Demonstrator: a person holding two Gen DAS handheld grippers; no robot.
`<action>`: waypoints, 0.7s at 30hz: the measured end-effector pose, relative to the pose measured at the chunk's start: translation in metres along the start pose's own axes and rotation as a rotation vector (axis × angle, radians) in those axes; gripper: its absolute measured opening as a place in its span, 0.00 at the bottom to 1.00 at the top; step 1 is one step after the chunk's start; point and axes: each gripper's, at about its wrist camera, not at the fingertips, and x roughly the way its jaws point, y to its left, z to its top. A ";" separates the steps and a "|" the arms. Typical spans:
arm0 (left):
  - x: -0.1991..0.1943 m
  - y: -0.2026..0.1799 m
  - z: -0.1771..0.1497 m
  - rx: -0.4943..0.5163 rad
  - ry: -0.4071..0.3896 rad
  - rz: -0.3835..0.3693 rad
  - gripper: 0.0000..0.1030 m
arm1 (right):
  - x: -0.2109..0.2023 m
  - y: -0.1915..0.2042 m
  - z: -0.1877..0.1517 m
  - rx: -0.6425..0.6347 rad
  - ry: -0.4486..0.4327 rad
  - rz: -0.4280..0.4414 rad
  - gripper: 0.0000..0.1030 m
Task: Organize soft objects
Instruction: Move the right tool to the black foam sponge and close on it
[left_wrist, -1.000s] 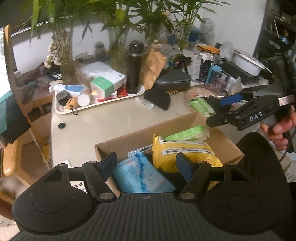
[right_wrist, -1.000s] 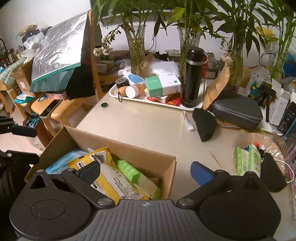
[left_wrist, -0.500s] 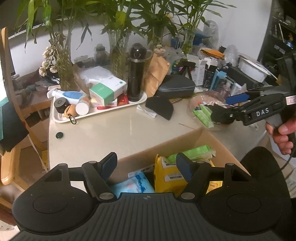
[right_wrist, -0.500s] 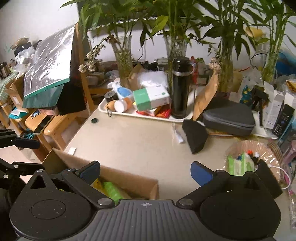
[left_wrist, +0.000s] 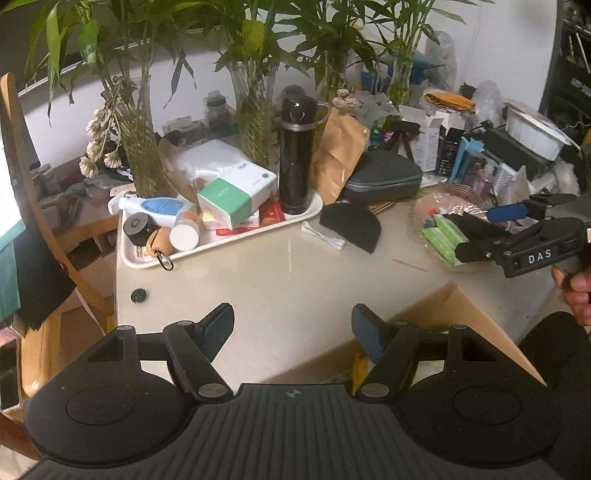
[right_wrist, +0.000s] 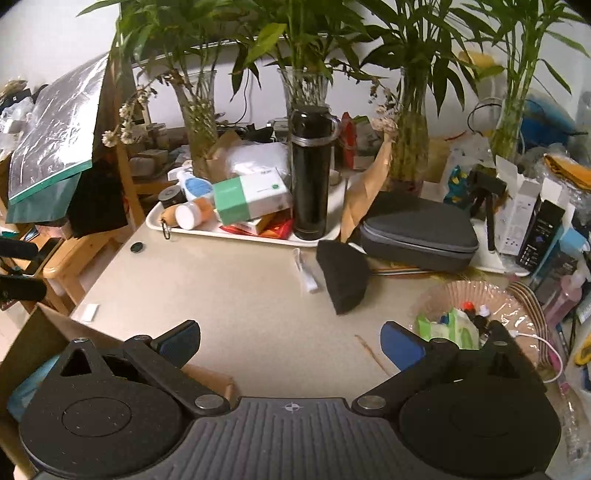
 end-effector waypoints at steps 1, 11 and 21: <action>0.003 0.002 0.002 0.005 0.002 0.002 0.68 | 0.004 -0.002 -0.001 0.000 -0.001 0.000 1.00; 0.039 0.015 0.029 0.057 0.033 0.000 0.68 | 0.053 -0.027 -0.002 0.043 -0.008 -0.026 1.00; 0.070 0.015 0.052 0.130 0.058 0.008 0.68 | 0.103 -0.045 -0.004 0.049 -0.013 -0.045 1.00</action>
